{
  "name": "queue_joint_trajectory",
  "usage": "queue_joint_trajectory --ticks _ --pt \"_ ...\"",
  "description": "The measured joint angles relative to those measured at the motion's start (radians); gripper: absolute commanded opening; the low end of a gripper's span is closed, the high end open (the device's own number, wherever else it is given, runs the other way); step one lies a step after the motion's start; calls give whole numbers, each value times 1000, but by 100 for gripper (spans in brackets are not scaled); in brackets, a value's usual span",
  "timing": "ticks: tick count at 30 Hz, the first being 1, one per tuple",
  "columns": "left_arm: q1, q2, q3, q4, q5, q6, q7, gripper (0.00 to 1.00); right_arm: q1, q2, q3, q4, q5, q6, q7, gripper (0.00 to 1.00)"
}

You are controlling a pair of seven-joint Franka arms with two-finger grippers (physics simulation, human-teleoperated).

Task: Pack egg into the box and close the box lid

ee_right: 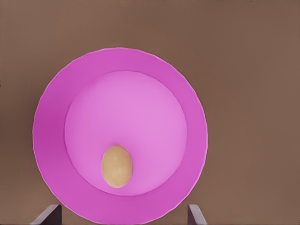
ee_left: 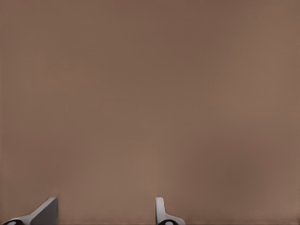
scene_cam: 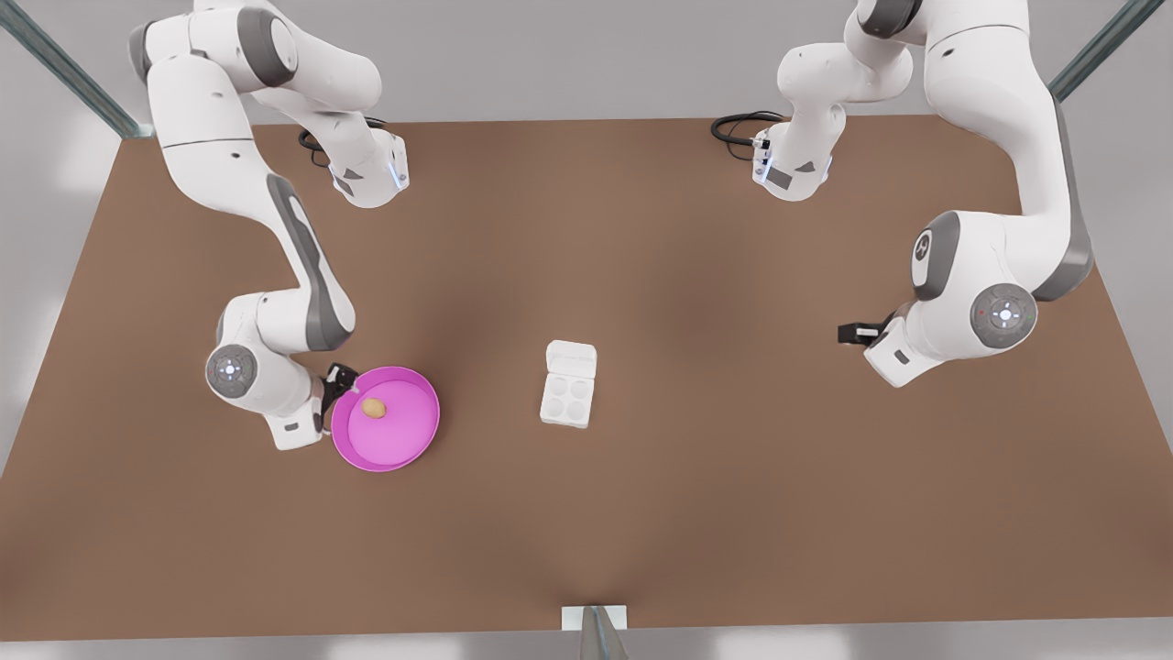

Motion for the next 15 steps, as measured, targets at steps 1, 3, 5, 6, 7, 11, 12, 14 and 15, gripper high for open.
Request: queue_joint_trajectory --ticks 1,3,5,6,7,11,12,14,15 --pt "0 0 0 1 0 -3 0 100 3 2 0 -4 1 11 -44 100" --pt "1 1 0 2 0 -8 1 100 8 0 0 -19 1 28 -126 100" --pt "2 5 0 4 1 -11 2 100 12 -1 0 -33 0 39 -199 100" --pt "2 6 0 5 1 -13 2 100 16 -2 0 -40 0 43 -232 100" --pt "2 7 0 5 1 -13 2 100 17 -3 0 -52 0 48 -263 100" --pt "1 7 0 5 1 -16 1 100 18 1 0 -86 2 80 -371 100" --pt "1 7 0 5 1 -18 1 100 19 4 0 -89 3 89 -394 100" --pt "1 7 0 4 1 -20 0 100 19 13 1 -91 4 104 -435 100" --pt "2 7 0 5 1 -21 -1 100 19 16 1 -92 5 111 -452 100"
